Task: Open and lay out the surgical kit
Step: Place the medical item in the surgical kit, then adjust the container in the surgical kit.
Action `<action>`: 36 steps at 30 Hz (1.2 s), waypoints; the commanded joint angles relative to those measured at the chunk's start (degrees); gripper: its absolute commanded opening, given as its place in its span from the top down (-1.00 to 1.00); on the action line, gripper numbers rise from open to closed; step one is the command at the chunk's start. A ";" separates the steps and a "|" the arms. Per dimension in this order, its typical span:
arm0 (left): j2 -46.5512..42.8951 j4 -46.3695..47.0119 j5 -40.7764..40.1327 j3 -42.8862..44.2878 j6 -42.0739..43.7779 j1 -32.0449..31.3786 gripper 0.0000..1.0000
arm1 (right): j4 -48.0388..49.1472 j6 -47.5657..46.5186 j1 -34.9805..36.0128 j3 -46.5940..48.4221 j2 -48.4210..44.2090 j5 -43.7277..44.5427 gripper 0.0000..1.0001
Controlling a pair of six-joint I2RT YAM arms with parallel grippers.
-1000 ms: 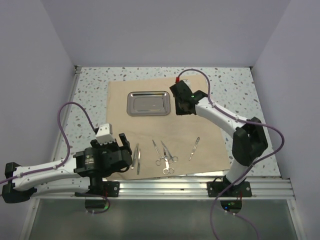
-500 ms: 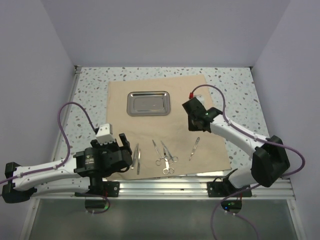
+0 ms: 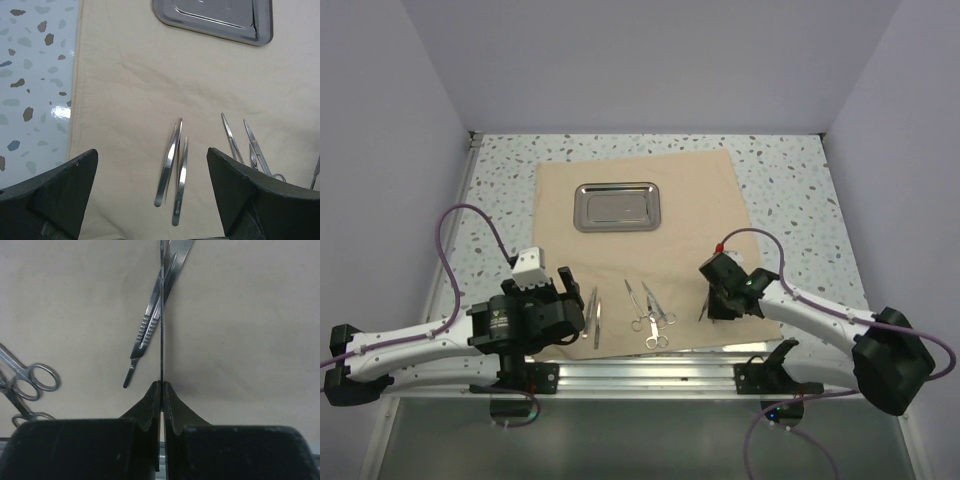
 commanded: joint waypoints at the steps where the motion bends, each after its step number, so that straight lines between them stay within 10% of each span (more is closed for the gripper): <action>1: -0.33 -0.40 -2.67 -0.18 -1.78 -0.41 -0.89 | 4.87 6.24 2.56 -2.26 1.98 -2.07 1.00; 4: -0.24 -0.40 -2.58 -0.18 -1.78 -0.41 -0.89 | 5.32 6.60 2.91 -3.32 2.08 -2.16 1.00; 8: -0.15 -0.40 -2.58 -0.18 -1.87 -0.41 -0.89 | -0.65 5.98 3.00 0.96 -2.82 1.69 -0.66; 16: -0.42 -0.31 -2.75 -0.09 -1.78 -0.41 -0.89 | -6.74 0.11 3.00 18.37 -3.04 9.45 -0.71; 36: -0.33 0.21 -2.58 -0.18 -0.99 -0.85 -0.89 | 0.48 -15.11 -3.77 72.78 61.11 8.66 -0.22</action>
